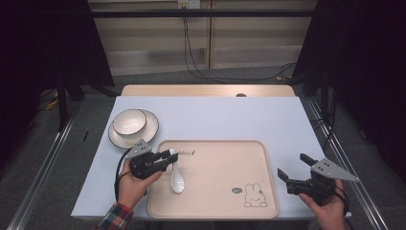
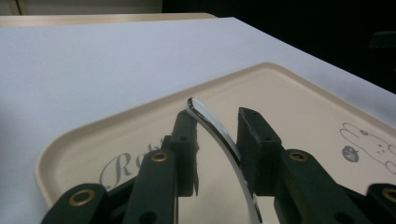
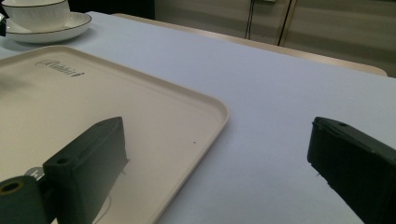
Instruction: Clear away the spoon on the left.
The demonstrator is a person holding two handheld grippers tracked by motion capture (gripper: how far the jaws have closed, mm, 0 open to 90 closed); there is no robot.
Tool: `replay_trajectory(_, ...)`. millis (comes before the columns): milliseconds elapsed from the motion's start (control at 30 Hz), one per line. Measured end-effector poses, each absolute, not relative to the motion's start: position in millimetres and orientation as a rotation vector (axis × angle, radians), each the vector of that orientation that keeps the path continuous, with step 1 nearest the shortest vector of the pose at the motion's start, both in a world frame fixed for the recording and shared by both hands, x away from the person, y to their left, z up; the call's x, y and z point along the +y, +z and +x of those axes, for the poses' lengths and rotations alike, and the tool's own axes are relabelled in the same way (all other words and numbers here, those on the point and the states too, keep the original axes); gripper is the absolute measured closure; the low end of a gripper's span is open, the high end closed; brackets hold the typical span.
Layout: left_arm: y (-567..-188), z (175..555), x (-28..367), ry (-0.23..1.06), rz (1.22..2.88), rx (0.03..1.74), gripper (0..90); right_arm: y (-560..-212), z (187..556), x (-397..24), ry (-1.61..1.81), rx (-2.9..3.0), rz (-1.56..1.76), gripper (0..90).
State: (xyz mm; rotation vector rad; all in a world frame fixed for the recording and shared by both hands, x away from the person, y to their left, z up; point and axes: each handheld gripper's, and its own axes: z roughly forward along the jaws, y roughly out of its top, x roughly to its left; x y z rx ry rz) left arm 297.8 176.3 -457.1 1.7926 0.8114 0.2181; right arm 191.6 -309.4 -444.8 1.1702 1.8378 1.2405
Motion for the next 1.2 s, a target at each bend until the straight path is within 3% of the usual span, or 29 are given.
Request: replay_trajectory(1200, -472.1, 312.5, 173.3, 0.252, 1.856, 0.899, 58.0, -445.3, 191.9, -308.5, 1.234, 1.855, 1.167, 4.1)
